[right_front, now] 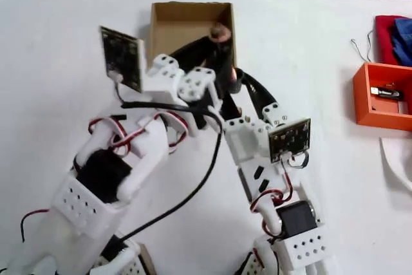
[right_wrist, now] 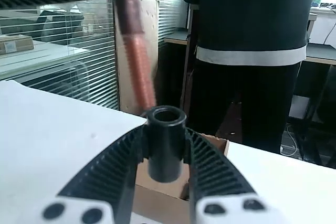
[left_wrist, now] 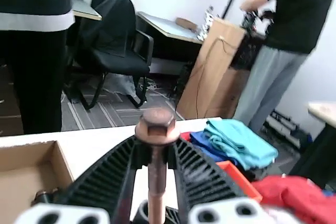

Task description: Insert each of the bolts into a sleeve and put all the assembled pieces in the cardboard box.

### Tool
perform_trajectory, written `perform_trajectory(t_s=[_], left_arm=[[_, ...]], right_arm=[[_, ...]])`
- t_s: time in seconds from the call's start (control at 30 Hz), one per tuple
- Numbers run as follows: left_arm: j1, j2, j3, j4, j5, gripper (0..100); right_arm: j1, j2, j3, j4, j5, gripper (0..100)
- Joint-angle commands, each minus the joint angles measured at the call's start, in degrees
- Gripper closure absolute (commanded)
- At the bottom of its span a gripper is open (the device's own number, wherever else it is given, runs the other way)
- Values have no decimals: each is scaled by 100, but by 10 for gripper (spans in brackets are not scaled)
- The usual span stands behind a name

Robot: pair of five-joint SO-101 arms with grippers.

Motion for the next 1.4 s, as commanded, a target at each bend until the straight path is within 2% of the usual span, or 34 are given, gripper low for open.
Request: perform_trajectory(t_s=[0.0, 0.27, 0.83, 1.1, 1.3, 1.37], left_arm=[[149, -18, -40, -53, -448, 976], [35, 26, -13, -659, -853, 976], [62, 554, -4, -589, -844, 976], [123, 519, 655, -510, -844, 976], [141, 527, 708, -475, -844, 976], [132, 527, 681, -237, -853, 976]], right_arm=[[66, -119, -26, -145, 53, 975], [66, -119, -26, -145, 53, 975], [66, -119, -26, -136, 53, 975], [66, -145, -26, -136, 53, 975], [66, -136, -26, -136, 53, 975], [66, -136, -26, -136, 53, 975]])
